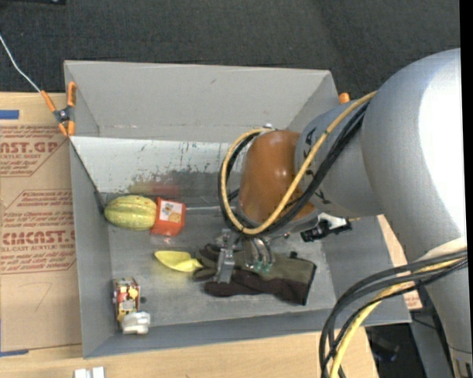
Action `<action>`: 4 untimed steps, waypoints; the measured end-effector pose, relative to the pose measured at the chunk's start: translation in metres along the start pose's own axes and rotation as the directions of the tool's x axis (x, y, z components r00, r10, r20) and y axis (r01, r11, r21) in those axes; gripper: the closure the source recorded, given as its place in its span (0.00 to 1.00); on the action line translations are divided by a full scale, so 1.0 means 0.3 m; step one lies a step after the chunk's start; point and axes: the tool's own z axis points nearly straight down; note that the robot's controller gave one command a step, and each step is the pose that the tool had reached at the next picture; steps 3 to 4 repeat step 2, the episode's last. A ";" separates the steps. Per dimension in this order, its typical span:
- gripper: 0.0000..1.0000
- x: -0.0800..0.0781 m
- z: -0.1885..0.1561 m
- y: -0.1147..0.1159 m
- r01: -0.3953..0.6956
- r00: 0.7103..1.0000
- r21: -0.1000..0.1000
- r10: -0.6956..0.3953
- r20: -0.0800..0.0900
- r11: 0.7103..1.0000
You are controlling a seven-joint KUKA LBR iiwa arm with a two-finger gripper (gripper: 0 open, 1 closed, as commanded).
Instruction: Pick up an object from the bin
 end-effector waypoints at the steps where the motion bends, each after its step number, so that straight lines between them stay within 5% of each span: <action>1: 1.00 0.006 -0.064 -0.001 0.000 1.000 0.001 0.000 -0.006 1.000; 4: 1.00 0.000 -0.133 0.001 0.001 1.000 -0.001 -0.001 0.002 1.000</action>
Offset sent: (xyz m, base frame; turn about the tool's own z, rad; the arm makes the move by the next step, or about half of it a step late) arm 0.0002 0.0001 0.0261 0.0000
